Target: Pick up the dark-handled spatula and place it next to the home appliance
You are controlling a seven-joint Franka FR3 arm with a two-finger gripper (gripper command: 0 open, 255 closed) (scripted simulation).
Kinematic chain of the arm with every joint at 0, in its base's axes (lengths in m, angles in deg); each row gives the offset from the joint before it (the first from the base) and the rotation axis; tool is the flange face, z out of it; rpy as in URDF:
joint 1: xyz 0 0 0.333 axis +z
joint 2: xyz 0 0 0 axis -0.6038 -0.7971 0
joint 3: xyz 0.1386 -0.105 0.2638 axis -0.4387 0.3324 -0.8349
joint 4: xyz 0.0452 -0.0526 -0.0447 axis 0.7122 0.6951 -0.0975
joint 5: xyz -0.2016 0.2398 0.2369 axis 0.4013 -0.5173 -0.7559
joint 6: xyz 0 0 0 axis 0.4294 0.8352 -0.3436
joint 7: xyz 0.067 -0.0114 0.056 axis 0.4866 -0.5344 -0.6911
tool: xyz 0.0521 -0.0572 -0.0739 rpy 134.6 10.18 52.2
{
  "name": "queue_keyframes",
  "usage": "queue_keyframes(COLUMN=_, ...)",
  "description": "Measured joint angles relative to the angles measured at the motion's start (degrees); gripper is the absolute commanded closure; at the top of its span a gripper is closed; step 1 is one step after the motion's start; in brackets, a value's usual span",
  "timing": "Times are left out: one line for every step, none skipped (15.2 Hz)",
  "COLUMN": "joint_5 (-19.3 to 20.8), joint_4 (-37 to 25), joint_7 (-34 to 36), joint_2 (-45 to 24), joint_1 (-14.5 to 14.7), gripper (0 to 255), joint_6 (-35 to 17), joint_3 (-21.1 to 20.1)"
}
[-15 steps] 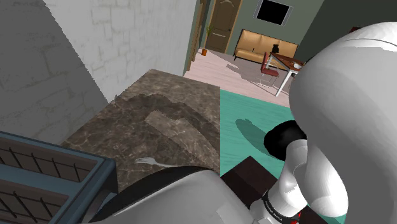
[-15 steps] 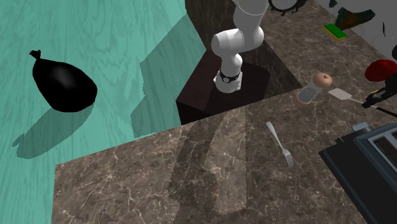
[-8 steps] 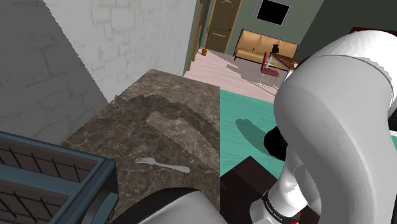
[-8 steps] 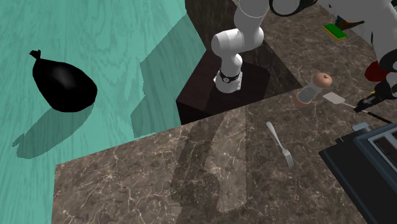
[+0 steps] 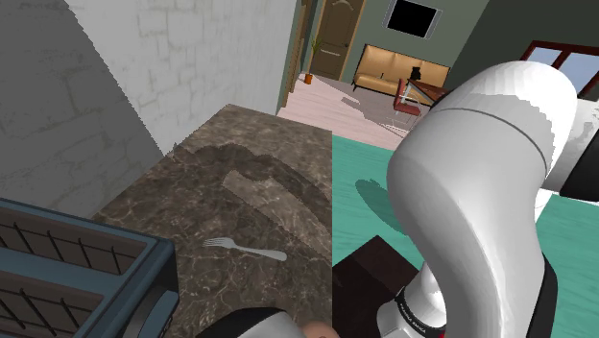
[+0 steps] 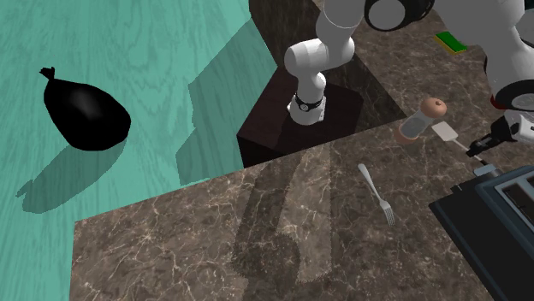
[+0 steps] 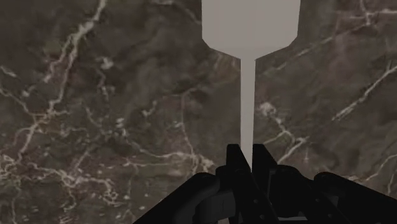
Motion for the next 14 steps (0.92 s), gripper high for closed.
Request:
queue_keyframes(joint_5=0.3, joint_4=0.1, joint_7=0.1, joint_2=-0.3, joint_1=0.1, gripper=255, joint_6=-0.3, joint_3=0.1)
queue_keyframes(joint_5=0.4, joint_4=0.2, joint_7=0.2, joint_2=-0.4, joint_1=0.1, gripper=255, joint_6=-0.5, joint_3=0.2)
queue_keyframes(joint_5=0.4, joint_4=0.3, joint_7=0.3, joint_2=-0.4, joint_1=0.2, gripper=255, joint_6=-0.6, joint_3=0.2)
queue_keyframes(joint_5=0.4, joint_4=0.3, joint_7=0.3, joint_2=-0.4, joint_1=0.2, gripper=255, joint_6=-0.6, joint_3=0.2)
queue_keyframes(joint_5=0.5, joint_4=0.3, joint_7=0.3, joint_2=-0.4, joint_1=0.2, gripper=255, joint_6=-0.6, joint_3=0.2)
queue_keyframes(joint_5=0.5, joint_4=0.3, joint_7=0.3, joint_2=-0.5, joint_1=0.2, gripper=255, joint_6=-0.6, joint_3=0.2)
queue_keyframes(joint_5=0.5, joint_4=0.3, joint_7=0.3, joint_2=-0.5, joint_1=0.2, gripper=0, joint_6=-0.6, joint_3=0.2)
queue_keyframes(joint_5=0.5, joint_4=0.3, joint_7=0.3, joint_2=-0.5, joint_1=0.2, gripper=0, joint_6=-0.6, joint_3=0.2)
queue_keyframes(joint_5=0.5, joint_4=0.3, joint_7=0.3, joint_2=-0.5, joint_1=0.2, gripper=0, joint_6=-0.6, joint_3=0.2)
queue_keyframes(joint_5=0.5, joint_4=0.3, joint_7=0.3, joint_2=-0.5, joint_1=0.2, gripper=0, joint_6=-0.6, joint_3=0.2)
queue_keyframes(joint_5=0.5, joint_4=0.3, joint_7=0.3, joint_2=-0.5, joint_1=0.2, gripper=0, joint_6=-0.6, joint_3=0.2)
queue_keyframes(joint_5=0.5, joint_4=0.3, joint_7=0.3, joint_2=-0.5, joint_1=0.2, gripper=0, joint_6=-0.6, joint_3=0.2)
queue_keyframes(joint_5=0.5, joint_4=0.3, joint_7=0.3, joint_2=-0.5, joint_1=0.2, gripper=0, joint_6=-0.6, joint_3=0.2)
queue_keyframes(joint_5=-0.1, joint_4=0.1, joint_7=0.1, joint_2=0.1, joint_1=0.1, gripper=0, joint_6=0.0, joint_3=-0.1)
